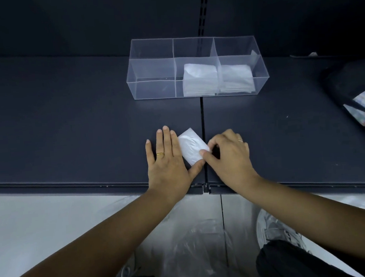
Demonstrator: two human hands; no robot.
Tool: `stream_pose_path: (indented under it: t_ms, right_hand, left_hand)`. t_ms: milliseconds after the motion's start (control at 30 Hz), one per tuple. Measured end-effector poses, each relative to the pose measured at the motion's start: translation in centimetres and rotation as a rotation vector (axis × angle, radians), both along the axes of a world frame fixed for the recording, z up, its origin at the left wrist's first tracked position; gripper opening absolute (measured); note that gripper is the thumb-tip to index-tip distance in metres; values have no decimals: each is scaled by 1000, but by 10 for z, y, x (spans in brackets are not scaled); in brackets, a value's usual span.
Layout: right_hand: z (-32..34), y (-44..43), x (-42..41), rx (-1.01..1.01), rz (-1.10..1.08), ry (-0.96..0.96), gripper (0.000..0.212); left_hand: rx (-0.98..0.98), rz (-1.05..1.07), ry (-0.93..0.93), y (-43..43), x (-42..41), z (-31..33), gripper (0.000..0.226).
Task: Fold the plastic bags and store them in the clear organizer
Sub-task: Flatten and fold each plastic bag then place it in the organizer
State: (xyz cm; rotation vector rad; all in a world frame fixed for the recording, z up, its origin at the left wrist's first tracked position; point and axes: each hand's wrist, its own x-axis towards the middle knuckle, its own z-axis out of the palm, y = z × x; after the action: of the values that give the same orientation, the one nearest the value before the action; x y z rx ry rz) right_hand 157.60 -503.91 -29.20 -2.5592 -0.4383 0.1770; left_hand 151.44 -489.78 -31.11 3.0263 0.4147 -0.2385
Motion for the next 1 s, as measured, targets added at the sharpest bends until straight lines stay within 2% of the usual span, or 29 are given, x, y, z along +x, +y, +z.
stream_pose_path:
  t_ms: [100,167,233,333,367,400,433,500,567,633,767,900,1000]
  right_hand:
    - [9,7,4,96,13,108,16]
    - [19,6,9,204,15,191,22]
    - [32,4,12,227,108,201,29]
    - [52,0,15,142,331,107,31]
    - [58,-1,17,119,389,69,29]
    - [64,-2,20,110,429,45,27]
    - [69,-3,23,119,446,41,26]
    - [78,-5,33,183,412,96,30]
    - [83,-6,46,258,332,178,24]
    - [88,-3,64,344,245,260,14]
    - [92,6,114,482,46,367,8]
    - [85,22,168,468,-165,250,12]
    - [70,34,187,307,-205,139,14]
  left_hand:
    - [-79,38,-1,-4,-6,5,103]
    - [-308,91,-14,2,-4,15,110]
    - [-561,86,-74,16,3,30,117]
    - [-653,-258,-129,30,21,60,118]
    - [-637,-360,-89,33,28,68,112]
    - [-629,-418,-59,34,33,74,95]
    - [-646,-425,-59,34,37,78,66]
    - [-757,-301,-119,36,44,81,24]
    - [-844,-163,-227,39,47,82,10]
    - [-890,-58,-334,42,52,83,9]
    - [-1023,207,-499,57,62,84,11]
    - [-971,282,-505,66,55,71,13]
    - [-958,285,-417,59,42,55,14]
